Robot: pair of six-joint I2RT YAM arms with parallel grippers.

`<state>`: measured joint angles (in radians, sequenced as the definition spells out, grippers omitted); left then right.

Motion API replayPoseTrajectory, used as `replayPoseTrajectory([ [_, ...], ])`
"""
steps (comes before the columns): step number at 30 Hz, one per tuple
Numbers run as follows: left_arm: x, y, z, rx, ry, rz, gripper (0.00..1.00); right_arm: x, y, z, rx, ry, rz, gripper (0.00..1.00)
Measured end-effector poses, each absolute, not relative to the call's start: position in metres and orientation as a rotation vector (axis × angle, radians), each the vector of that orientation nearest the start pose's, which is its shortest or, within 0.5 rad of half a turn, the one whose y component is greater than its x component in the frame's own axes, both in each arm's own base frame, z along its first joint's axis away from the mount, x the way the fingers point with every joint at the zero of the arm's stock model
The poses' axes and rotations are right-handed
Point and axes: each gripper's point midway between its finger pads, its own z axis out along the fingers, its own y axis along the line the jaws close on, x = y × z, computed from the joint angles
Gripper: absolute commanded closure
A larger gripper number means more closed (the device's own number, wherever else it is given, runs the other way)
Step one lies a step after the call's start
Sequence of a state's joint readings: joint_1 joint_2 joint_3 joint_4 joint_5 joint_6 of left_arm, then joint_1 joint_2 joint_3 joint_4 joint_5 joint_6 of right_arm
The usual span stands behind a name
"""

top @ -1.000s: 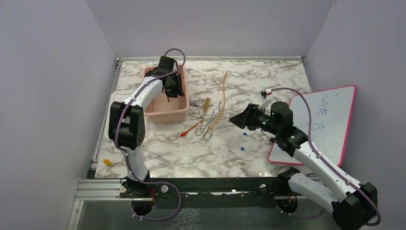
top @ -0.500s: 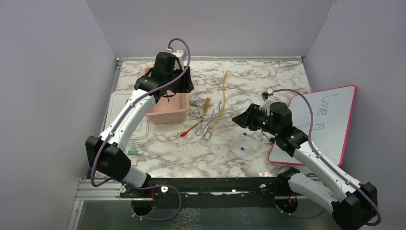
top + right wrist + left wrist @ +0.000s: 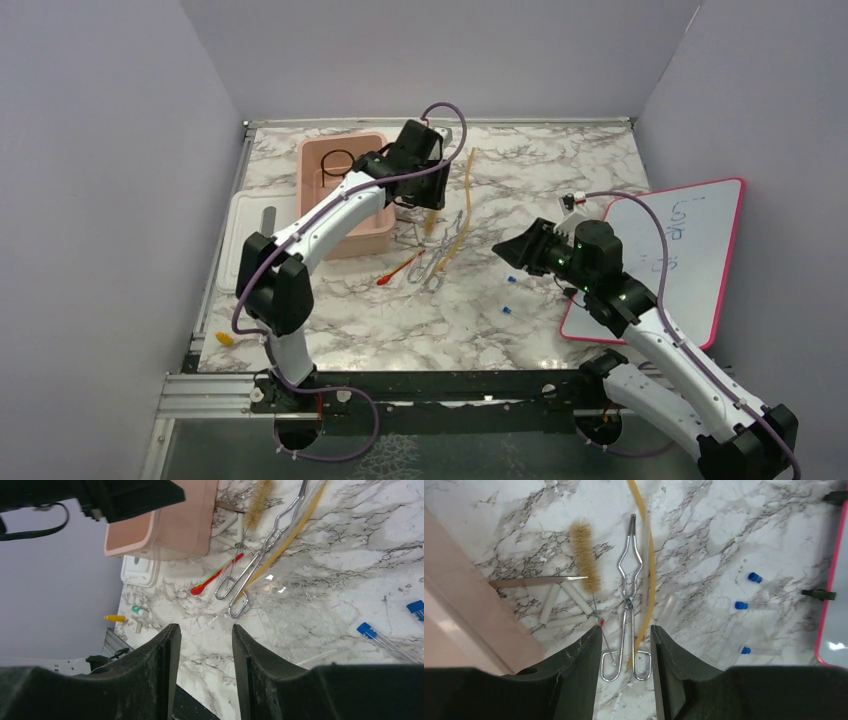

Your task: Organize the chemistry lab equipment

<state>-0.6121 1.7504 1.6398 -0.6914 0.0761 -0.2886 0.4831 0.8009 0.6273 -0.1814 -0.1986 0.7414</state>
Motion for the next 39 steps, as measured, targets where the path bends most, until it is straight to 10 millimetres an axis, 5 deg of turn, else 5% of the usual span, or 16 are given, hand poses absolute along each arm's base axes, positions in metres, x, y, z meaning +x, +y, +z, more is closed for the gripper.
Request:
replayPoseTrajectory([
  [4, 0.366, -0.289, 0.161, 0.438, 2.488, -0.445, 0.72, 0.237, 0.194, 0.208, 0.140, 2.035, 0.996, 0.60],
  [11, 0.355, -0.287, 0.091, 0.489, 2.677, -0.305, 0.73, 0.240, 0.197, 0.196, 0.158, 2.063, 0.996, 0.63],
  [14, 0.353, -0.284, 0.077, 0.496, 2.714, -0.267, 0.72, 0.241, 0.197, 0.190, 0.160, 2.070, 0.995, 0.64],
  [25, 0.366, -0.277, 0.030, 0.502, 2.781, -0.126, 0.71, 0.239, 0.198, 0.167, 0.168, 2.120, 0.986, 0.67],
  [29, 0.368, -0.276, 0.026, 0.499, 2.787, -0.118, 0.73, 0.240, 0.199, 0.166, 0.167, 2.124, 0.988, 0.68],
  [36, 0.369, -0.274, 0.026, 0.507, 2.785, -0.115, 1.00, 0.241, 0.200, 0.164, 0.168, 2.131, 0.986, 0.70],
  [39, 0.370, -0.273, 0.026, 0.514, 2.783, -0.115, 1.00, 0.241, 0.200, 0.164, 0.167, 2.131, 0.986, 0.70],
])
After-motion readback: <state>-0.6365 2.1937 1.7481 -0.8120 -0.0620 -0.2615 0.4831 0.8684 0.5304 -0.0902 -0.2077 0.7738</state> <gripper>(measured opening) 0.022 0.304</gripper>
